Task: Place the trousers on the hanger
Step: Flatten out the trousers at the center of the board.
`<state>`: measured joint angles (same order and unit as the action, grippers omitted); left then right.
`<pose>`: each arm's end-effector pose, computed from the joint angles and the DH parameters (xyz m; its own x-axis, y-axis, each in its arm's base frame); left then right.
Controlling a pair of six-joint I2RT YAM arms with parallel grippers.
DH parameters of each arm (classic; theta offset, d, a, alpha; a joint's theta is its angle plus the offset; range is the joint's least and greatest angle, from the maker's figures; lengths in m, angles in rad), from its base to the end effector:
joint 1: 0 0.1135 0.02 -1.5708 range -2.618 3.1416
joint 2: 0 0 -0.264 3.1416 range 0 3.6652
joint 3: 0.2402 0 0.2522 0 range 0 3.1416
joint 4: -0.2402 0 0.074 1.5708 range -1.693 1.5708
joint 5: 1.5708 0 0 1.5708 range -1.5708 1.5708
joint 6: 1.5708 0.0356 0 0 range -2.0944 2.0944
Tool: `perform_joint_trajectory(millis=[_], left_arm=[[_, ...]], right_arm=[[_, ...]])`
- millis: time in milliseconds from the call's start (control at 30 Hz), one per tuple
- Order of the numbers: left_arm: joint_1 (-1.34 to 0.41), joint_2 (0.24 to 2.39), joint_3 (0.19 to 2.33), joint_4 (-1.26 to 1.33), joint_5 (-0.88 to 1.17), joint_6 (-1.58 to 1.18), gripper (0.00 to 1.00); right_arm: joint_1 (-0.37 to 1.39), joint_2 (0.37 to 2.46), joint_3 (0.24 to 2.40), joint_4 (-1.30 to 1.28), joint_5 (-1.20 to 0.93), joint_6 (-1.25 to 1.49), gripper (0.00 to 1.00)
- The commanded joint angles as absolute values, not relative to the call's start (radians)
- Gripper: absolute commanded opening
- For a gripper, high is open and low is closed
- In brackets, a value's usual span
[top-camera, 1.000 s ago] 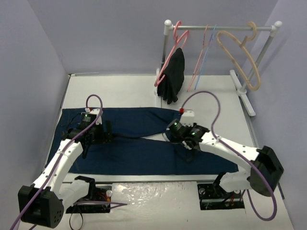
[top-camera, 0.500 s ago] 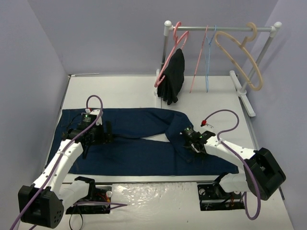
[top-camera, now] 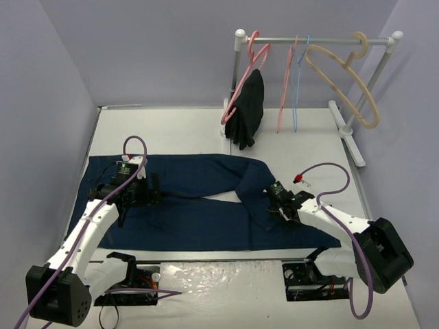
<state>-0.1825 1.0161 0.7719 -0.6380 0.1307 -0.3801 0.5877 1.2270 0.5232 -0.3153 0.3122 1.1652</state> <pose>0.1984 -0.0413 0.2525 -0.8021 -0.2260 -0.5528 -0.0390 0.9435 -0.3292 0.1834 0.1091 0.1574 -0.6414 0.6235 -0.4472 0.4959 0.7816 0.3784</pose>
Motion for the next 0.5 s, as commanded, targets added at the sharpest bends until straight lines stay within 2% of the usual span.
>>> perform_joint_trajectory(millis=[0, 67, 167, 467], left_arm=[[-0.182, 0.998, 0.815, -0.61, 0.12, -0.393, 0.78], [-0.182, 0.997, 0.815, -0.61, 0.119, -0.392, 0.79], [-0.181, 0.999, 0.815, -0.608, 0.12, -0.391, 0.78], [-0.181, 0.999, 0.816, -0.61, 0.118, -0.391, 0.79]], right_arm=[[0.581, 1.247, 0.513, -0.296, 0.312, 1.205, 0.27], [0.582, 1.255, 0.522, -0.299, 0.316, 1.197, 0.12], [0.582, 1.25, 0.547, -0.316, 0.327, 1.176, 0.0], [0.523, 1.227, 0.821, -0.523, 0.539, 0.985, 0.0]])
